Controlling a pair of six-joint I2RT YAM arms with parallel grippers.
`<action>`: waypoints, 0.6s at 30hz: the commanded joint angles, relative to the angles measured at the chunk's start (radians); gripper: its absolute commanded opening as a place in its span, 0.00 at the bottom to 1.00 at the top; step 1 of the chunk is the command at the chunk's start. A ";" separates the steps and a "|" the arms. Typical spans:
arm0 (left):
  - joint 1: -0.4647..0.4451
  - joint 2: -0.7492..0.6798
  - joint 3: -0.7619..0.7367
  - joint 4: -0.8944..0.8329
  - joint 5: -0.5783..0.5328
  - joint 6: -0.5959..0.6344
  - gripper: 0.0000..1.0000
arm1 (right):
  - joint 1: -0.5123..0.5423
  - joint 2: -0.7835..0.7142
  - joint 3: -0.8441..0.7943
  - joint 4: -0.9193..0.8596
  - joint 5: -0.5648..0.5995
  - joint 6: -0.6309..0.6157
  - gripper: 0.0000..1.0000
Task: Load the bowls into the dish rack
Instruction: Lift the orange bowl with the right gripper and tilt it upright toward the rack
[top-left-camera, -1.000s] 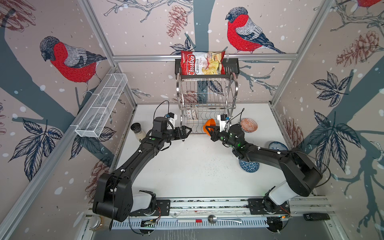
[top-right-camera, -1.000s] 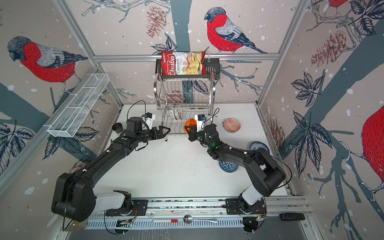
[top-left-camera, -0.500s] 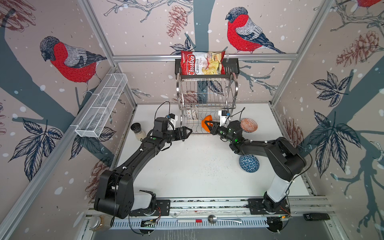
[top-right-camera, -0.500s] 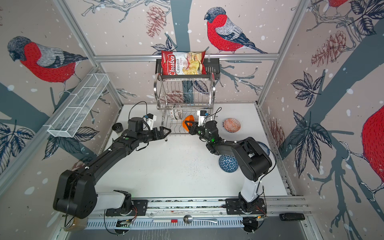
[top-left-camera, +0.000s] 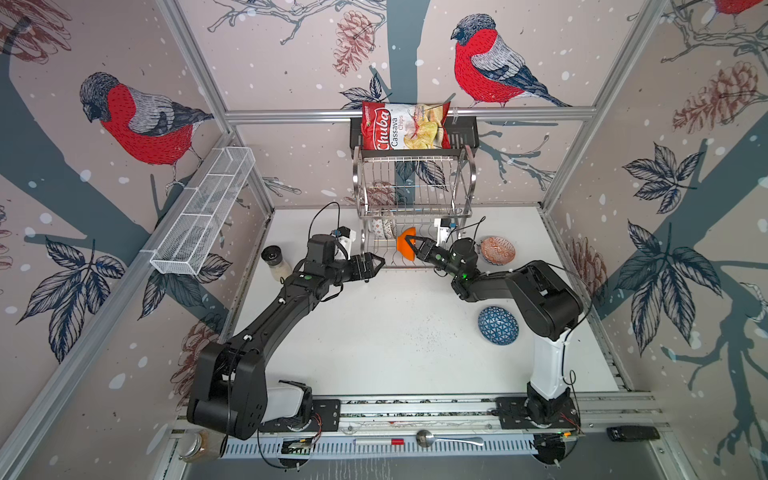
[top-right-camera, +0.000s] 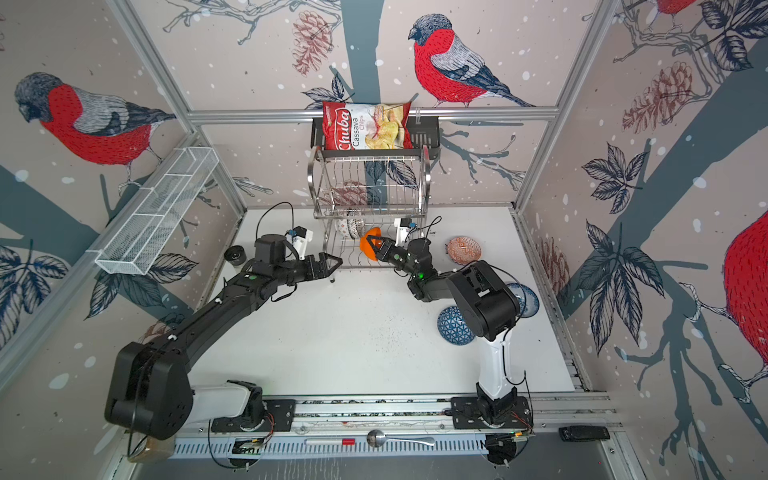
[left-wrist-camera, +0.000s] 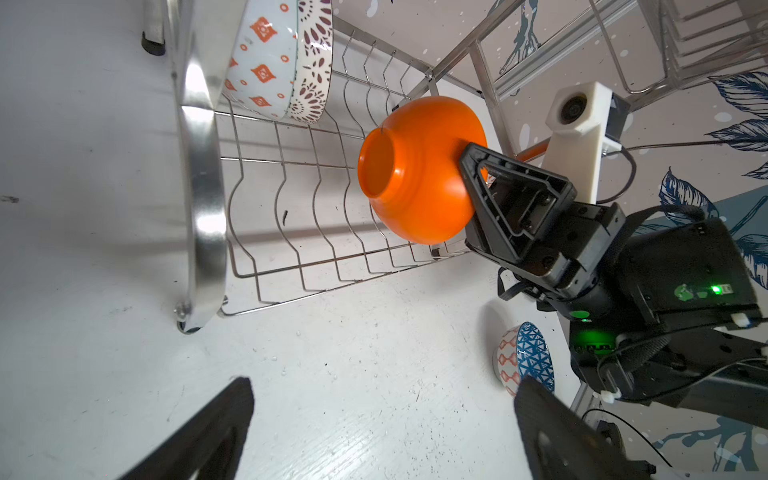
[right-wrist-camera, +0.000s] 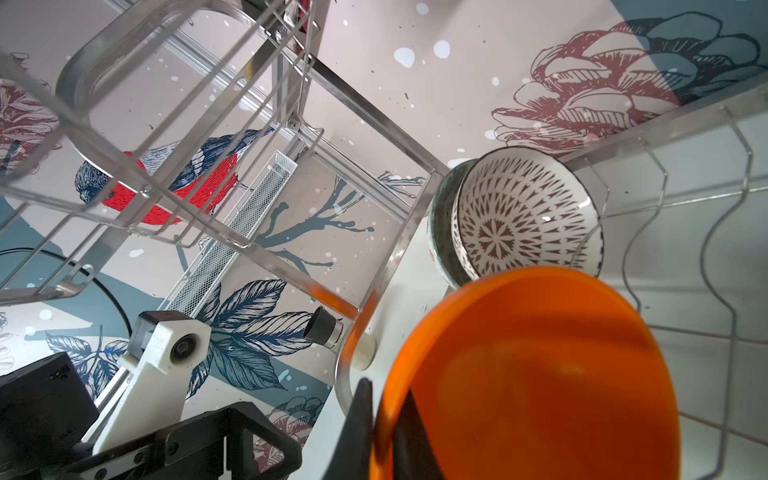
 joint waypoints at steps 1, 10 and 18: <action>0.000 -0.004 0.002 0.035 0.003 0.005 0.98 | -0.011 0.026 0.033 0.081 -0.009 0.049 0.00; 0.000 0.010 0.003 0.038 0.013 -0.003 0.98 | -0.029 0.111 0.158 0.047 0.006 0.101 0.00; 0.003 0.011 0.001 0.044 0.017 -0.005 0.98 | -0.035 0.182 0.261 0.015 0.001 0.119 0.00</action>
